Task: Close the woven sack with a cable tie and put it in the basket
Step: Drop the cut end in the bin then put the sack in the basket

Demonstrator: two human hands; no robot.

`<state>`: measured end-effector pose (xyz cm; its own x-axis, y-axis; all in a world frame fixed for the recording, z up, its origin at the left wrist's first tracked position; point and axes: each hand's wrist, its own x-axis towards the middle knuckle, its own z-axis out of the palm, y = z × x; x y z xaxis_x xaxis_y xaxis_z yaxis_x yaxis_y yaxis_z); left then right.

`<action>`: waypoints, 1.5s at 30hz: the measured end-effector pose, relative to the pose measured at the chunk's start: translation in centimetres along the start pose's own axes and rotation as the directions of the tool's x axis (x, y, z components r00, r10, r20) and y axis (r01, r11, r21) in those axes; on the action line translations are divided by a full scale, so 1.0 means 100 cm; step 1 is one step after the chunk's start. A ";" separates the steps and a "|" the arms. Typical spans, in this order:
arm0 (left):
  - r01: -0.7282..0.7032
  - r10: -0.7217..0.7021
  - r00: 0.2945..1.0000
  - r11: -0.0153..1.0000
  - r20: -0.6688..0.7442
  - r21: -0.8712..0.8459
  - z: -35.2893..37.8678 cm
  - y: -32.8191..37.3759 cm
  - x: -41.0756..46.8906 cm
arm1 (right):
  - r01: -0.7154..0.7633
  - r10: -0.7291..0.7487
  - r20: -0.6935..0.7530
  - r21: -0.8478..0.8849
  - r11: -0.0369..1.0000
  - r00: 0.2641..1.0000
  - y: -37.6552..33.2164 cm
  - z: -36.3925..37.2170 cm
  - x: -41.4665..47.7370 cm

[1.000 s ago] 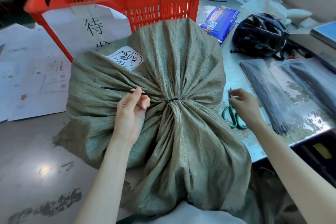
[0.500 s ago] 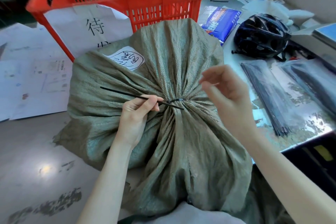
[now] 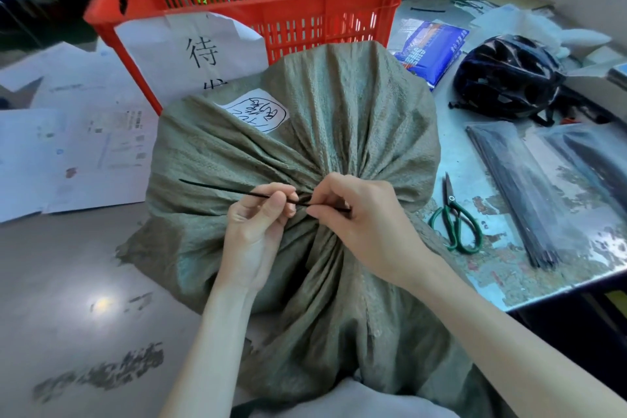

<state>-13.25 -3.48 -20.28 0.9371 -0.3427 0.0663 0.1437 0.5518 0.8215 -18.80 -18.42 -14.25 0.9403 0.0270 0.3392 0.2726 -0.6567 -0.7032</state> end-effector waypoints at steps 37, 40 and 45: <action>-0.159 0.434 0.210 0.899 -0.876 0.408 -0.193 0.065 -0.304 | 0.206 -0.331 0.734 0.259 0.944 0.593 -0.114 0.245 -0.017; 0.084 0.472 0.116 0.872 -0.874 0.482 -0.212 0.063 -0.337 | 0.165 -0.314 0.791 0.267 0.949 0.525 -0.125 0.273 -0.022; 0.288 0.459 0.084 0.838 -0.884 0.463 -0.245 0.058 -0.372 | 0.158 -0.304 0.838 0.260 0.953 0.454 -0.138 0.305 -0.018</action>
<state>-39.50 31.11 -31.85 0.4260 0.8970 -0.1180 0.2434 0.0119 0.9698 -17.99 13.60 -24.21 0.5147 0.8430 -0.1561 0.4610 -0.4256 -0.7786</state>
